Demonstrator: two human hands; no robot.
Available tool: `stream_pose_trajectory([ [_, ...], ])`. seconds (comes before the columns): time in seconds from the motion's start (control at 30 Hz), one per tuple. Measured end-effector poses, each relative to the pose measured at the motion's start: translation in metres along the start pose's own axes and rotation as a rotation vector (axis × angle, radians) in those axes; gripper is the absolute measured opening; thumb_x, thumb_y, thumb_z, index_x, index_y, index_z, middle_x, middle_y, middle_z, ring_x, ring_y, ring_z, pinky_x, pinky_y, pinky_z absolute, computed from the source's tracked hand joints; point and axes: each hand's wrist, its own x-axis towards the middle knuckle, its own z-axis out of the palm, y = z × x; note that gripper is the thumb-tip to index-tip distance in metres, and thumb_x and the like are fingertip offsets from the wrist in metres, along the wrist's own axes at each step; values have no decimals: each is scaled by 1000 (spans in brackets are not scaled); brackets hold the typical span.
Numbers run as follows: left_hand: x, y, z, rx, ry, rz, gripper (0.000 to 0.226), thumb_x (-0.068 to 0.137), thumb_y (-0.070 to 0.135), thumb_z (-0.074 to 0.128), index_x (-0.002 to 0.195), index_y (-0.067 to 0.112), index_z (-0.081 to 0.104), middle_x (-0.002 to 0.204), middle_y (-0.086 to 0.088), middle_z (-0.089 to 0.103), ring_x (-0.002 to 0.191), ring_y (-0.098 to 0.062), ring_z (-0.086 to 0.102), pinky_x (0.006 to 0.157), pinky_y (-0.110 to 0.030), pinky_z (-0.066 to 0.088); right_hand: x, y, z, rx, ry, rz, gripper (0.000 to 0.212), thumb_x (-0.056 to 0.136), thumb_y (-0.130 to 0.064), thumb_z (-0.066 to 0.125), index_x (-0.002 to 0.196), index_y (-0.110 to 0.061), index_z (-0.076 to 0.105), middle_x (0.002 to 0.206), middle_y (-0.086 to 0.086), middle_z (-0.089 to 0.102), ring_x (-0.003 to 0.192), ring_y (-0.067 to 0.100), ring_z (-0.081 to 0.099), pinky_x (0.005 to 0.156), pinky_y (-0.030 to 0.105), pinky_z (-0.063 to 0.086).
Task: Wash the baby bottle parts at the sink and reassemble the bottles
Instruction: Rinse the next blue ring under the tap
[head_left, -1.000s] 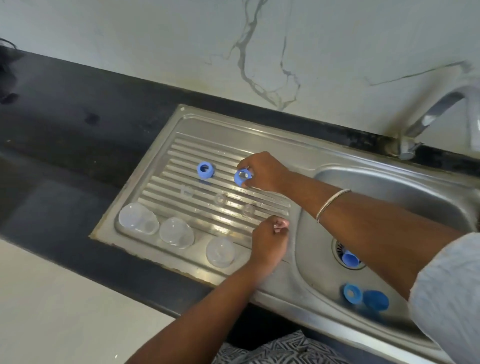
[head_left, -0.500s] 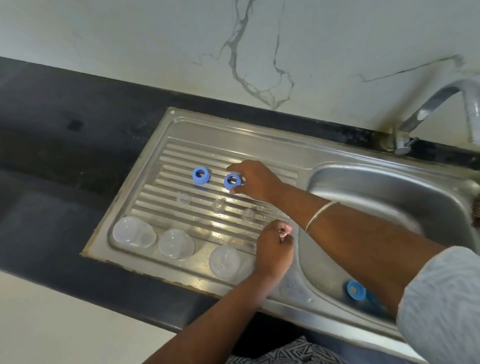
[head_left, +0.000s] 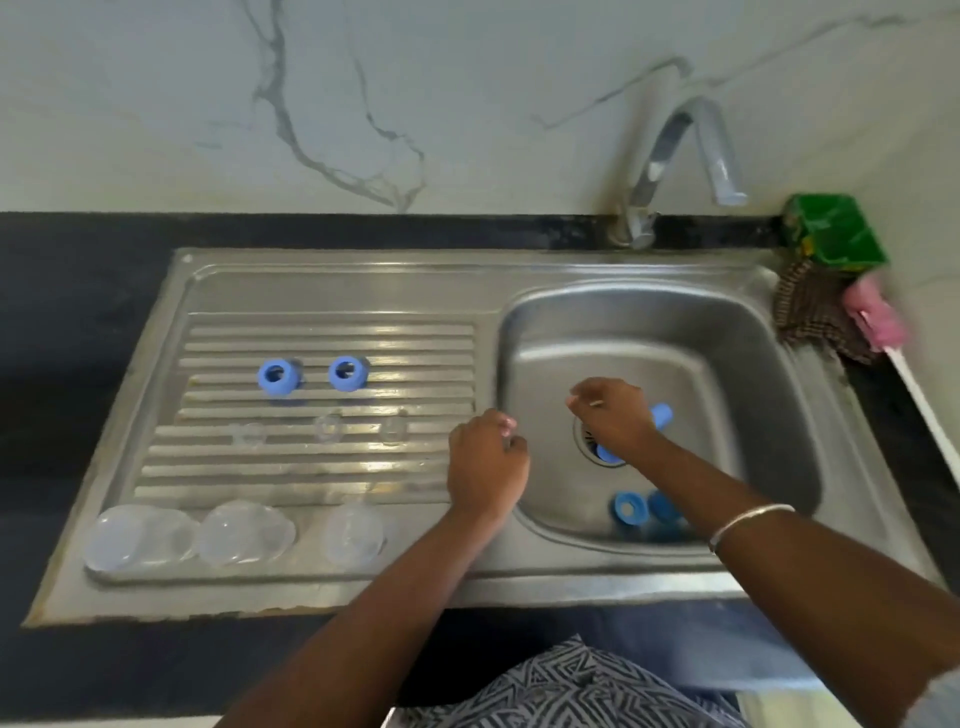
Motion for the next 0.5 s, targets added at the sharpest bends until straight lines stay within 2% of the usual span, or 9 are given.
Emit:
stream_pose_trajectory([
  [0.07,-1,9,10,11,-32,8,21,86,15,55,101,19,68,93,5,67,101,-22,61,85,-33,50,-4,32,-11,-24,-8,52,17,92,-23,65,104,-16,75,98,4,75,100,21,68,81,19,43],
  [0.13,0,18,22,43,-57,13,20,87,17,56,103,20,67,91,6,66,101,-22,60,83,-33,50,-9,61,-20,-13,-43,96,12,90,-17,66,98,-17,75,87,3,72,96,24,68,68,12,39],
  [0.17,1,21,26,69,-60,4,21,87,19,57,105,22,67,90,8,66,101,-21,60,83,-33,51,-9,72,-23,-36,-68,113,11,88,-18,68,97,-19,74,87,2,71,97,24,67,66,12,36],
  [0.27,1,29,42,103,-84,-6,23,88,19,59,109,21,68,94,7,67,99,-22,62,85,-34,52,-9,103,-29,-223,-223,89,17,83,-30,75,99,-23,73,105,1,71,106,22,64,76,19,37],
  [0.37,2,36,62,154,-112,-5,22,88,19,58,108,20,69,103,6,71,96,-16,60,80,-25,45,-11,123,-35,-391,-404,20,26,76,-45,78,96,-32,68,109,-1,67,103,19,63,82,28,46],
  [0.43,0,39,71,159,-118,-24,20,88,20,59,106,20,70,102,6,72,88,-10,60,74,-20,42,-15,128,-30,-510,-480,-31,41,72,-57,75,105,-36,64,114,-3,63,104,17,61,81,32,47],
  [0.5,-3,42,82,150,-128,-41,18,89,18,60,104,18,70,101,2,73,88,-15,64,79,-23,48,-17,129,-24,-659,-476,-116,54,67,-65,73,108,-32,63,112,-3,63,105,20,62,77,33,45],
])
